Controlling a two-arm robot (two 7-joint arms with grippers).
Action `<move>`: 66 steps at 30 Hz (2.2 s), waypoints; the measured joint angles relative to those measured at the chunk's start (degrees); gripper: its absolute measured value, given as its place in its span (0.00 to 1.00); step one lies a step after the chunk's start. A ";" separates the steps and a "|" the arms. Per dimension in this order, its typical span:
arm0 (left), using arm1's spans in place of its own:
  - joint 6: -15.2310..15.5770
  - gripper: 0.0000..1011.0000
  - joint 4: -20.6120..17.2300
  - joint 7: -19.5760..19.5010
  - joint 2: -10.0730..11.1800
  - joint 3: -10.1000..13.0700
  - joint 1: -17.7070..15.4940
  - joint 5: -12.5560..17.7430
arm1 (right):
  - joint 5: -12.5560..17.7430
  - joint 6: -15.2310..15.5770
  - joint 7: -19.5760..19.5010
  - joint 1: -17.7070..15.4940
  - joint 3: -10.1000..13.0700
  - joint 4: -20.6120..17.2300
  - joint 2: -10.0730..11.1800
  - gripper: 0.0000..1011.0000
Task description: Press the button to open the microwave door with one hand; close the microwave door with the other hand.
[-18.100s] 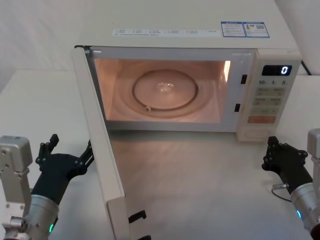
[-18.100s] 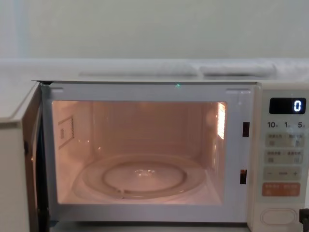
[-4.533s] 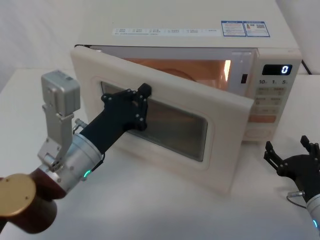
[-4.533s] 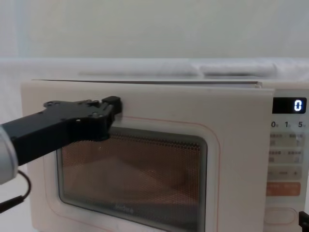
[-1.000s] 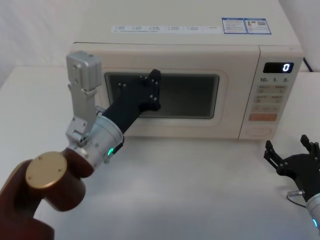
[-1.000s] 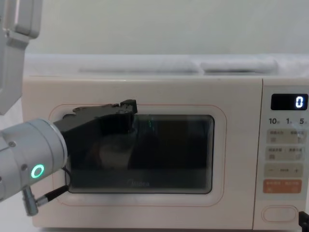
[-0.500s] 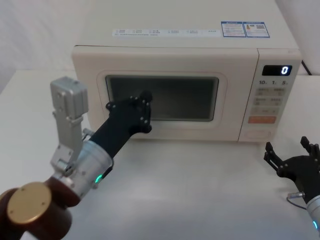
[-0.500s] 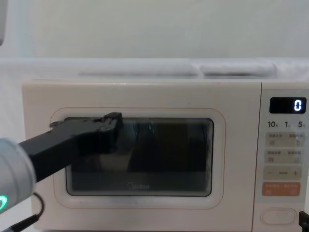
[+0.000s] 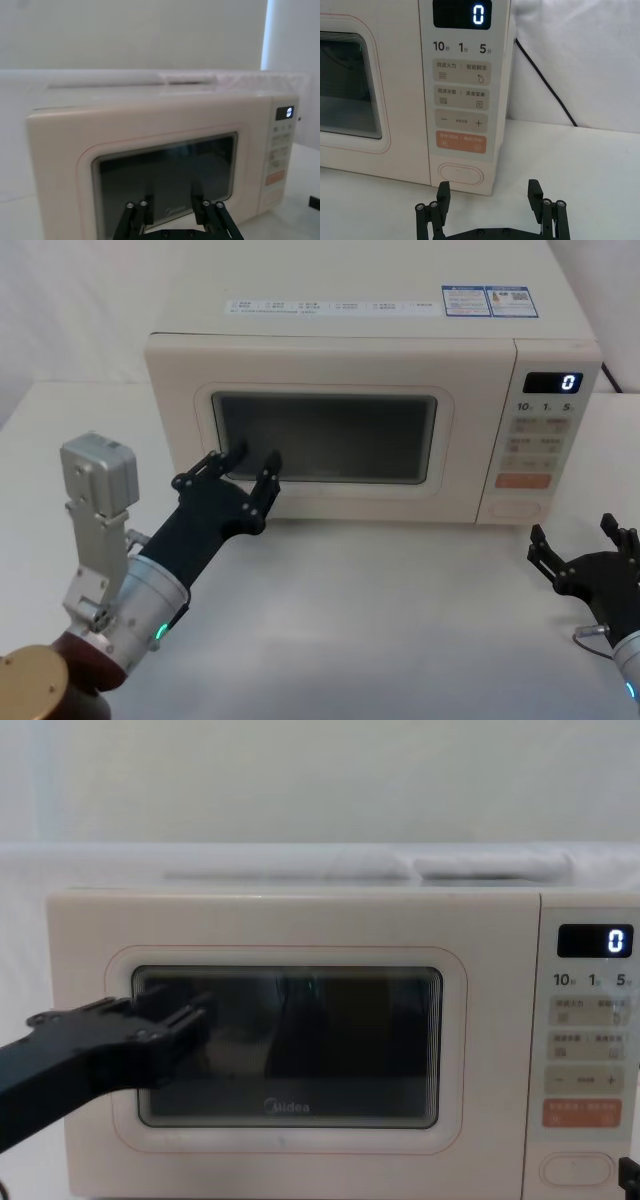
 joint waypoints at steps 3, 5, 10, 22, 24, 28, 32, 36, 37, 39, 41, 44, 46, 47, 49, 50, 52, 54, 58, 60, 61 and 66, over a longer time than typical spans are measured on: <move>-0.05 0.53 -0.01 0.65 0.00 -0.53 0.72 1.02 | 0.00 0.00 0.00 0.00 0.00 0.00 0.00 0.99; -0.05 0.61 0.16 0.99 -0.10 -0.92 1.10 1.59 | 0.00 0.00 0.00 0.00 0.00 0.00 0.00 0.99; -0.02 0.74 1.03 1.38 -0.47 -1.70 1.63 2.29 | 0.00 0.00 0.00 0.00 0.00 0.00 0.00 0.99; -0.29 0.99 3.38 1.74 -2.05 -3.22 3.14 3.20 | 0.00 0.00 0.00 0.00 0.00 0.00 0.00 0.99; -0.29 0.99 3.52 1.78 -2.22 -3.29 3.23 3.33 | 0.00 0.00 0.00 0.00 0.00 0.00 0.00 0.99; -0.25 0.99 3.77 1.88 -2.58 -3.58 3.53 3.74 | 0.00 0.00 0.00 0.00 0.00 0.00 0.00 0.99; 0.01 0.99 3.92 1.98 -2.78 -3.80 3.83 4.11 | 0.00 0.00 0.00 0.00 0.00 0.00 0.00 0.99; 0.35 0.99 4.07 2.17 -3.02 -3.96 4.03 4.51 | 0.00 0.00 0.00 0.00 0.00 0.00 0.00 0.99; 0.41 0.99 4.11 2.18 -3.06 -3.99 4.06 4.59 | 0.00 0.00 0.00 0.00 0.00 0.00 0.00 0.99; 0.58 0.99 4.22 2.26 -3.19 -4.07 4.17 4.81 | 0.00 0.00 0.00 0.00 0.00 0.00 0.00 0.99; 0.82 0.99 4.28 2.37 -3.31 -4.14 4.31 5.04 | 0.00 0.00 0.00 0.00 0.00 0.00 0.00 0.99; 1.09 0.99 4.31 2.49 -3.40 -4.29 4.44 5.26 | 0.00 0.00 0.00 0.00 0.00 0.00 0.00 0.99; 1.09 0.99 4.31 2.49 -3.41 -4.29 4.43 5.26 | 0.00 0.00 0.00 0.00 0.00 0.00 0.00 0.99; 1.09 0.99 4.32 2.49 -3.40 -4.30 4.43 5.26 | 0.00 0.00 0.00 0.00 0.00 0.00 0.00 0.99; 1.09 0.99 4.31 2.49 -3.40 -4.30 4.42 5.26 | 0.00 0.00 0.00 0.00 0.00 0.00 0.00 0.99; 1.09 0.99 4.32 2.49 -3.40 -4.29 4.42 5.25 | 0.00 0.00 0.00 0.00 0.00 0.00 0.00 0.99; 1.08 0.99 4.31 2.49 -3.40 -4.29 4.41 5.24 | 0.00 0.00 0.00 0.00 0.00 0.00 0.00 0.99; 1.07 0.99 4.31 2.49 -3.39 -4.29 4.40 5.22 | 0.00 0.00 0.00 0.00 0.00 0.00 0.00 0.99; 1.06 0.99 4.31 2.48 -3.37 -4.27 4.38 5.20 | 0.00 0.00 0.00 0.00 0.00 0.00 0.00 0.99; 1.05 0.99 4.31 2.47 -3.36 -4.26 4.37 5.19 | 0.00 0.00 0.00 0.00 0.00 0.00 0.00 0.99; 1.04 0.99 4.31 2.47 -3.36 -4.25 4.37 5.19 | 0.00 0.00 0.00 0.00 0.00 0.00 0.00 0.99; 1.03 0.99 4.31 2.46 -3.34 -4.22 4.34 5.16 | 0.00 0.00 0.00 0.00 0.00 0.00 0.00 0.99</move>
